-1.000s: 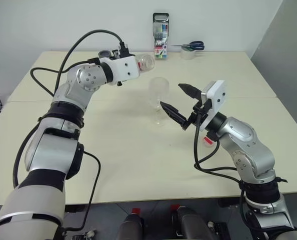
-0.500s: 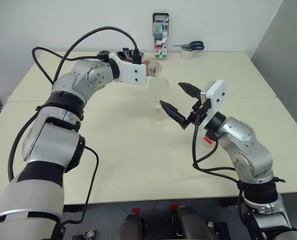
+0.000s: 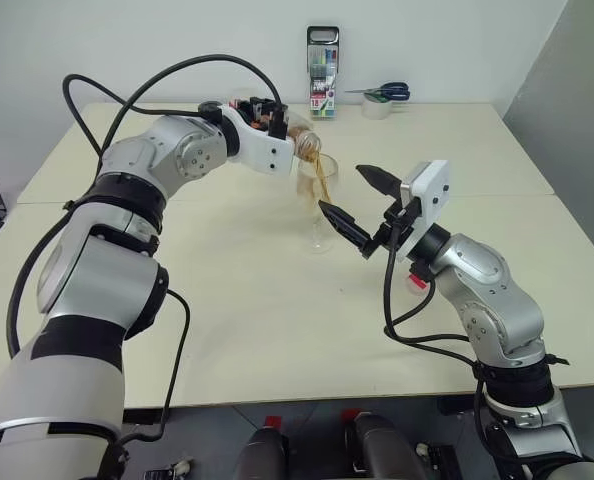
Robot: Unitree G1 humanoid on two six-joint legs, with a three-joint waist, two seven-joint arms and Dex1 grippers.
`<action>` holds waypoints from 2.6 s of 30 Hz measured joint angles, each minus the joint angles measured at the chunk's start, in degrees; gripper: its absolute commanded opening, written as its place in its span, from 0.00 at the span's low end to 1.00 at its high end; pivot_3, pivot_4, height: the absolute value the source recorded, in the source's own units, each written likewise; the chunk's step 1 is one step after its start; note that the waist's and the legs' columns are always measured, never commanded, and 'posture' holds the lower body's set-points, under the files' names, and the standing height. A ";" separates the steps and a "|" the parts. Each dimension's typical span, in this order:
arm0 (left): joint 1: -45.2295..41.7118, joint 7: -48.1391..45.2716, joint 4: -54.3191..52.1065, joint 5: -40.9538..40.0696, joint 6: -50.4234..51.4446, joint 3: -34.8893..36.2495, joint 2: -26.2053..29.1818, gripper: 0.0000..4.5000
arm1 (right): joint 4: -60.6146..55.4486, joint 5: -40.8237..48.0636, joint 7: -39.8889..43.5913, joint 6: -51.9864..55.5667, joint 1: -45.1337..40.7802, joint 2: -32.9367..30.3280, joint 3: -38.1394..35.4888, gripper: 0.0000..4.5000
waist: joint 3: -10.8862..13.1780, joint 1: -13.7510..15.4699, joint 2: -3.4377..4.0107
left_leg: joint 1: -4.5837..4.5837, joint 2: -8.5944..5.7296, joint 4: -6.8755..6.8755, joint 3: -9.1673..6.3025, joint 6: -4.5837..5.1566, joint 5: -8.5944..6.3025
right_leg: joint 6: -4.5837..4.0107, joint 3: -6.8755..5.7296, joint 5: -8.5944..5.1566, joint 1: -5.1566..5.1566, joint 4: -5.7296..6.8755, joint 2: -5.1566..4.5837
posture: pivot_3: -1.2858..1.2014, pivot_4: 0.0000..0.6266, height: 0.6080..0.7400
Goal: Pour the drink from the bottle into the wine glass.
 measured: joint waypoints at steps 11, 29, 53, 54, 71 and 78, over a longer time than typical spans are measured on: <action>-1.83 2.37 0.94 1.91 -0.13 -1.22 0.08 0.39 | 0.00 0.01 -0.12 0.02 0.01 0.00 0.00 1.00 | 0.00 -0.01 0.00 | 0.00 -0.04 0.01 0.00 0.00 0.00 | 0.03 -0.01 -0.02 0.00 0.03 -0.19 | 0.52 0.24 1.00; -3.37 5.08 1.93 4.66 -0.21 -2.88 0.68 0.39 | 0.00 0.02 0.07 0.02 -0.10 0.16 0.02 1.00 | 0.00 -0.02 0.00 | 0.00 -0.07 0.03 0.01 0.00 0.01 | 0.03 -0.02 -0.02 0.00 0.05 -0.20 | 0.52 0.24 1.00; -2.14 -7.12 2.05 -7.13 0.10 3.73 -1.64 0.39 | 0.00 0.01 -0.08 0.03 -0.10 0.82 0.07 1.00 | 0.00 -0.05 0.00 | 0.00 -0.07 0.08 0.01 0.00 0.01 | 0.03 -0.02 -0.02 0.00 0.08 -0.21 | 0.52 0.24 1.00; -1.76 -8.05 1.96 -8.27 0.24 4.40 -1.93 0.39 | 0.00 0.02 -0.08 0.04 -0.11 0.94 0.08 1.00 | 0.00 -0.05 0.00 | 0.00 -0.06 0.09 0.00 0.00 0.01 | 0.03 -0.02 -0.02 0.00 0.09 -0.21 | 0.52 0.24 1.00; 23.14 -11.36 -35.75 -48.57 55.75 42.87 -7.86 0.39 | -7.93 5.24 10.07 3.97 8.12 -8.08 0.16 1.00 | -0.07 -1.74 0.09 | 0.12 0.17 0.12 -0.47 0.00 0.02 | 0.03 0.05 -0.02 0.04 0.18 -0.29 | 0.52 0.24 1.00; 42.25 -6.86 -46.85 -56.20 62.49 52.07 -9.62 0.39 | -10.08 6.93 16.38 1.76 15.26 -11.46 0.18 1.00 | -0.10 -0.60 0.02 | 0.13 0.16 0.24 -0.59 -0.03 0.04 | 0.03 -0.02 -0.02 0.17 0.15 -0.39 | 0.52 0.24 1.00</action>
